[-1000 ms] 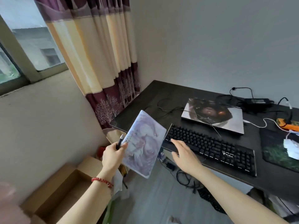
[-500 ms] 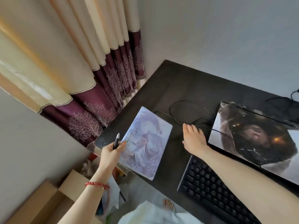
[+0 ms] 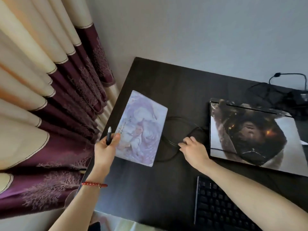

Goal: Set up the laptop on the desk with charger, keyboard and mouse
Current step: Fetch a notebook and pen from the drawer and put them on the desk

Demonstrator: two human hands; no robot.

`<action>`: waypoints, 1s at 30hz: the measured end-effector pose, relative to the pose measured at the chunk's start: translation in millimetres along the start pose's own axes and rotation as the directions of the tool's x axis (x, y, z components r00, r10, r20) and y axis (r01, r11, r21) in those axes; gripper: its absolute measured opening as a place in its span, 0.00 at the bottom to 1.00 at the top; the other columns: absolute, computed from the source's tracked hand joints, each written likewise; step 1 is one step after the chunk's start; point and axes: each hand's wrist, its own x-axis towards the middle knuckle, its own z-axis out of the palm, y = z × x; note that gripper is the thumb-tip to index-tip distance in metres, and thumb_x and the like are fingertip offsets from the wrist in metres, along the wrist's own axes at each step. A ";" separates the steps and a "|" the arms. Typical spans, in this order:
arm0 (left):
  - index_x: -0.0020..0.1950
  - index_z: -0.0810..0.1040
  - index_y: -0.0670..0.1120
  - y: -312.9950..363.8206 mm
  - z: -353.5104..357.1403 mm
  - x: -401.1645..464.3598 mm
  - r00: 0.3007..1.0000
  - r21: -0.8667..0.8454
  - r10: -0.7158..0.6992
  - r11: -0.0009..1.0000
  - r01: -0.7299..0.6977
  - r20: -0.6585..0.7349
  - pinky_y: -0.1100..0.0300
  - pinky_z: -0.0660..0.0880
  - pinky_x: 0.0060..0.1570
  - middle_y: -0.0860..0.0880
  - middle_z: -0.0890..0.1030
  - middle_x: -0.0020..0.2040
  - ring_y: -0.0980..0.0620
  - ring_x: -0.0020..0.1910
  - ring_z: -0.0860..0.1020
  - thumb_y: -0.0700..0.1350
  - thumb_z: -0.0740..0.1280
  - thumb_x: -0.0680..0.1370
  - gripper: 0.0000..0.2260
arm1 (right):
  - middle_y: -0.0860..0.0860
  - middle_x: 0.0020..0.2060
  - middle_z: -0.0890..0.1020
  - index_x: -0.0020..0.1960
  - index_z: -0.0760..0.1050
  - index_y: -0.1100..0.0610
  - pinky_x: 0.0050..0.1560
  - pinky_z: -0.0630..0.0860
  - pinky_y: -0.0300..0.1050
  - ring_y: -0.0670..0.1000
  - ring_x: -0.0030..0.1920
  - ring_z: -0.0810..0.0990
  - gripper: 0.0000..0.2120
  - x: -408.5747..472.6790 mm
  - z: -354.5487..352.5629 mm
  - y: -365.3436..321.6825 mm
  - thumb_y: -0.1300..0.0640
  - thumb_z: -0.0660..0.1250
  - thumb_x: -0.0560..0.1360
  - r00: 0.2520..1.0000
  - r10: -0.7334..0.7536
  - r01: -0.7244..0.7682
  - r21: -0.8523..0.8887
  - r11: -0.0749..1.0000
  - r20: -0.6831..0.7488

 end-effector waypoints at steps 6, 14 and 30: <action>0.36 0.79 0.52 12.0 17.7 33.0 0.998 -0.025 0.046 0.999 -0.045 0.033 0.75 0.71 0.32 0.56 0.77 0.32 0.66 0.30 0.75 0.43 0.68 0.75 0.08 | 0.54 0.53 0.74 0.62 0.75 0.58 0.54 0.73 0.48 0.54 0.57 0.73 0.17 -23.4 11.8 -56.8 0.51 0.57 0.79 0.993 -0.014 -0.033 0.394 0.919 0.114; 0.35 0.79 0.52 3.3 23.8 51.8 0.997 -0.007 0.025 1.000 -0.024 0.078 0.75 0.72 0.33 0.54 0.76 0.33 0.59 0.33 0.73 0.42 0.69 0.75 0.09 | 0.60 0.72 0.60 0.73 0.58 0.57 0.69 0.62 0.55 0.61 0.72 0.59 0.30 -0.1 -1.1 -15.6 0.47 0.62 0.76 0.935 0.350 -0.315 0.332 0.889 -0.051; 0.38 0.79 0.50 -13.1 6.5 58.1 0.989 -0.087 -0.148 0.985 0.147 -0.009 0.63 0.71 0.45 0.53 0.77 0.36 0.57 0.38 0.74 0.44 0.69 0.74 0.05 | 0.52 0.52 0.76 0.57 0.78 0.57 0.53 0.73 0.49 0.53 0.54 0.75 0.18 -15.7 12.3 -39.5 0.49 0.57 0.77 1.000 -0.027 0.027 0.120 0.992 -0.008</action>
